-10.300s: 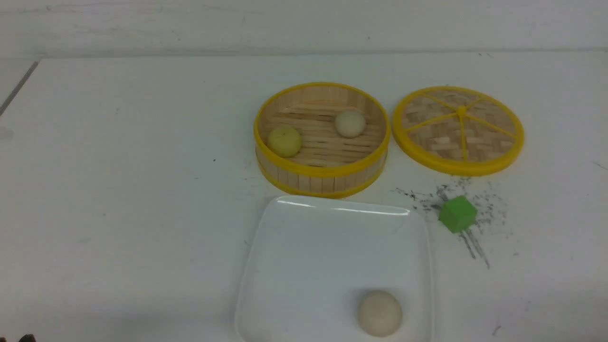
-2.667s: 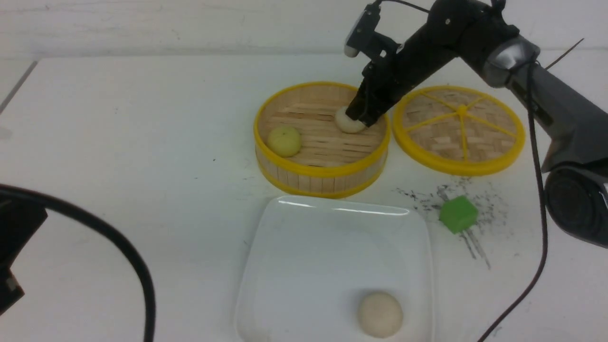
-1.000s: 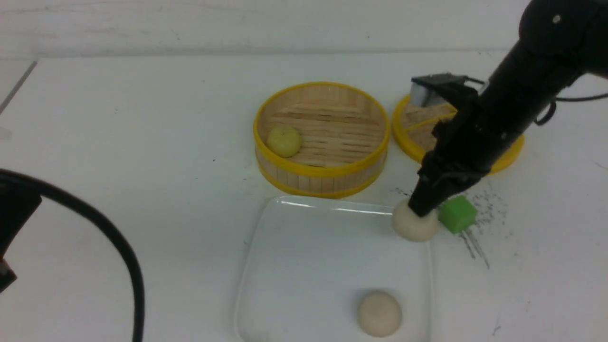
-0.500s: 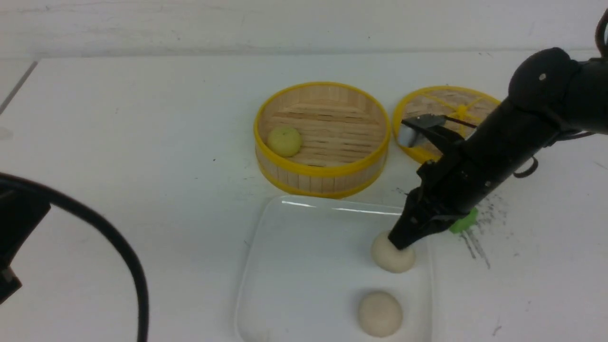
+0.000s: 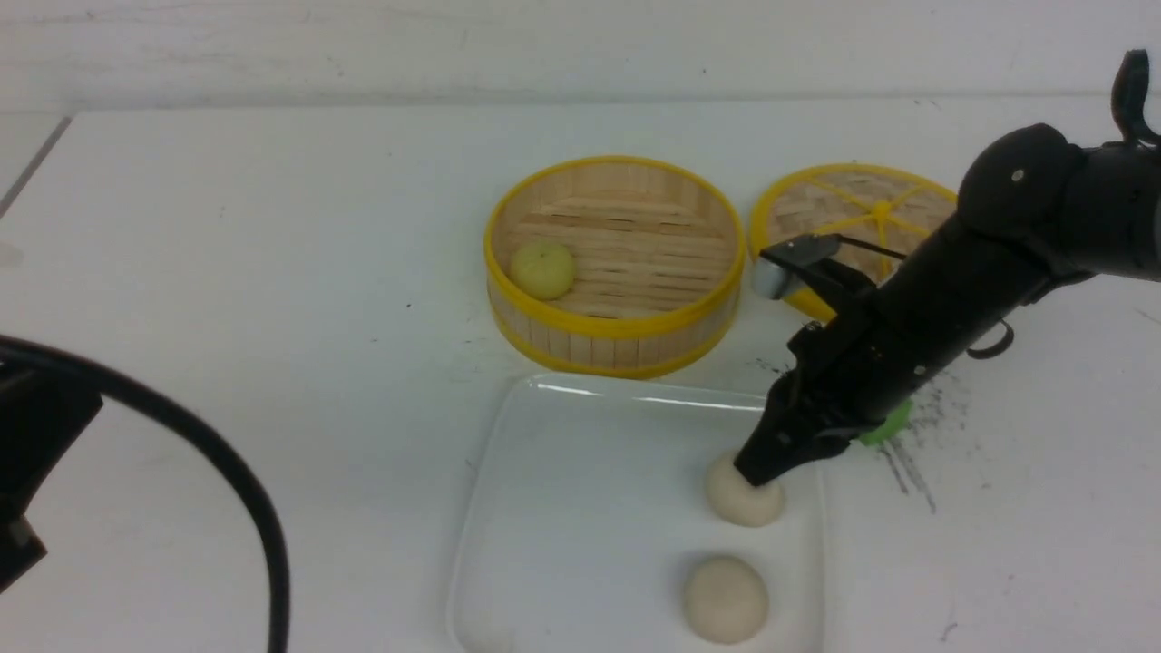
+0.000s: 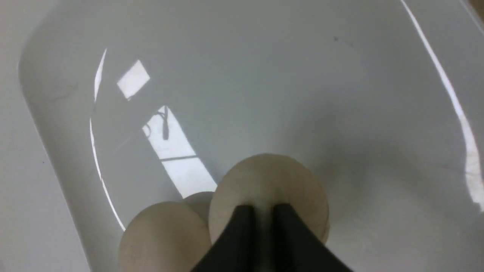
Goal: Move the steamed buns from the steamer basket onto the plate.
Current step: Use the right arm to put the steamed stuffed bun into the plate, then use the left arm to grab the steamed stuffed bun that is closest to it
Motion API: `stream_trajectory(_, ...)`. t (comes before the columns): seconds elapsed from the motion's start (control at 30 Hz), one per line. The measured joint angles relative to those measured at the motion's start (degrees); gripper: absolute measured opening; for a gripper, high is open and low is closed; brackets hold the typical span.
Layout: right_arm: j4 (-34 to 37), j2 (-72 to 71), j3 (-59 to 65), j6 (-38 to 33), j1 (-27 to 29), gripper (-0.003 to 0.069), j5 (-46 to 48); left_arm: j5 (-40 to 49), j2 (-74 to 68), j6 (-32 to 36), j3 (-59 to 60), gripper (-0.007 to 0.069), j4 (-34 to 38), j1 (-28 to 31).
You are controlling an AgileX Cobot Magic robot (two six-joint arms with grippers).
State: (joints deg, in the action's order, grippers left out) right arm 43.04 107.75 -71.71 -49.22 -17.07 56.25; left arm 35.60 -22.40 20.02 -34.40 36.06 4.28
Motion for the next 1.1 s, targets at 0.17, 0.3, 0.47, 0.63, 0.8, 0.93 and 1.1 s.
stream_trajectory(0.17,0.1,0.0,0.0,0.0,0.0,0.0330,1.7,0.3,0.0,0.0,0.0,0.0240,0.0,0.0)
stream_trajectory(0.3,0.2,-0.1,0.0,-0.1,0.0,0.0489,2.0,0.3,0.0,0.0,0.0,0.0240,0.0,0.0)
stream_trajectory(0.47,0.1,-3.7,-0.7,-1.3,0.0,0.0560,0.7,0.5,0.0,0.0,0.0,0.0240,0.0,0.0)
stream_trajectory(0.63,-1.6,-11.8,-4.4,-1.7,0.0,0.0560,-5.7,0.8,0.0,0.0,0.0,0.0240,0.0,0.0)
stream_trajectory(0.8,-5.3,-21.6,-5.6,-1.3,0.1,0.0560,-13.1,1.2,0.0,0.0,0.0,0.0240,0.1,0.0)
stream_trajectory(0.93,-11.1,-31.5,-5.6,2.7,0.1,0.0542,-14.4,1.3,0.0,0.0,0.0,0.0240,0.1,0.0)
stream_trajectory(1.1,-21.9,-42.5,-5.6,11.2,0.1,0.0499,-12.9,1.3,0.0,0.0,0.0,0.0240,0.1,0.0)
